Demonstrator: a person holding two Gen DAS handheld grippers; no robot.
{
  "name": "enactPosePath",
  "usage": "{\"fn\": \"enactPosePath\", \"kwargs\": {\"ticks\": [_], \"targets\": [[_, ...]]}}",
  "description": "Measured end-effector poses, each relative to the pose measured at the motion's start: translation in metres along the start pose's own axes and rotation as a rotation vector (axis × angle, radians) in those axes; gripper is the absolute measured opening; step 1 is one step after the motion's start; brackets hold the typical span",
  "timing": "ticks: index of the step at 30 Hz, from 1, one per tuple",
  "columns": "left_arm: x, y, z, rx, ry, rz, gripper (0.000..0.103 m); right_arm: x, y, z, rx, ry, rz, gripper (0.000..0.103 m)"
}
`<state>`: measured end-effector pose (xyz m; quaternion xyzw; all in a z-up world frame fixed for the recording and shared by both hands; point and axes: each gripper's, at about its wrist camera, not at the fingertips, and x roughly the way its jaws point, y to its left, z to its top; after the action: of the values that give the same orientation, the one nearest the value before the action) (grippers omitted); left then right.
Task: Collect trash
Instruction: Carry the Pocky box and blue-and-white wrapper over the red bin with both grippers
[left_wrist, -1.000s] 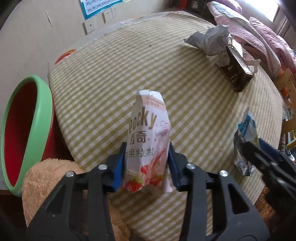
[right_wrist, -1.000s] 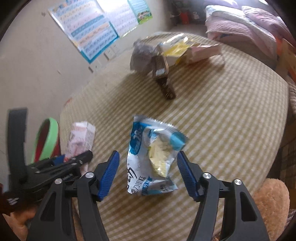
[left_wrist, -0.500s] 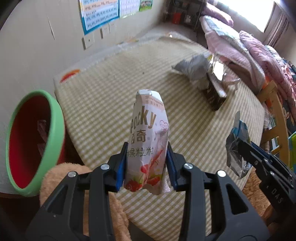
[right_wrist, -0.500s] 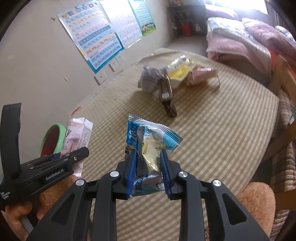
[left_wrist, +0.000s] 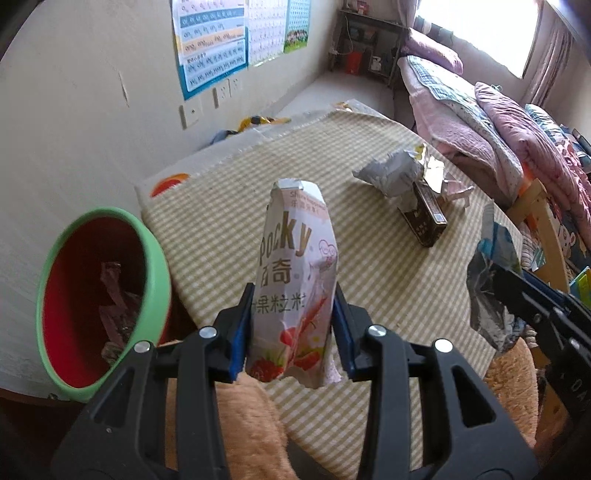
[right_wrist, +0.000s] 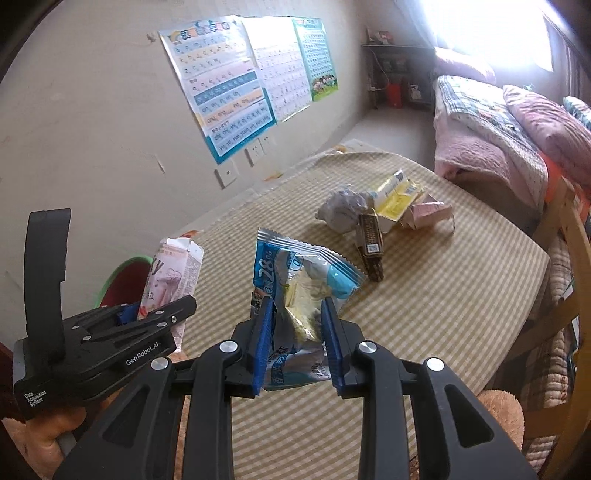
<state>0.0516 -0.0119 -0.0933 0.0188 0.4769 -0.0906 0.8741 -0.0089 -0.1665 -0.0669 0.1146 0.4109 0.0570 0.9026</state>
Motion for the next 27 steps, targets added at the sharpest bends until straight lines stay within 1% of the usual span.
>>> {"fn": "enactPosePath", "kwargs": {"ticks": [18,27], "targets": [[-0.024,0.027,-0.002,-0.008,-0.085,0.054,0.037,-0.002,0.035,0.004,-0.096,0.004,-0.022,0.027],[-0.026,0.039,-0.004,-0.031,-0.088,0.058,0.037,0.001,0.045,0.003,-0.129,0.012,-0.020,0.027]]}}
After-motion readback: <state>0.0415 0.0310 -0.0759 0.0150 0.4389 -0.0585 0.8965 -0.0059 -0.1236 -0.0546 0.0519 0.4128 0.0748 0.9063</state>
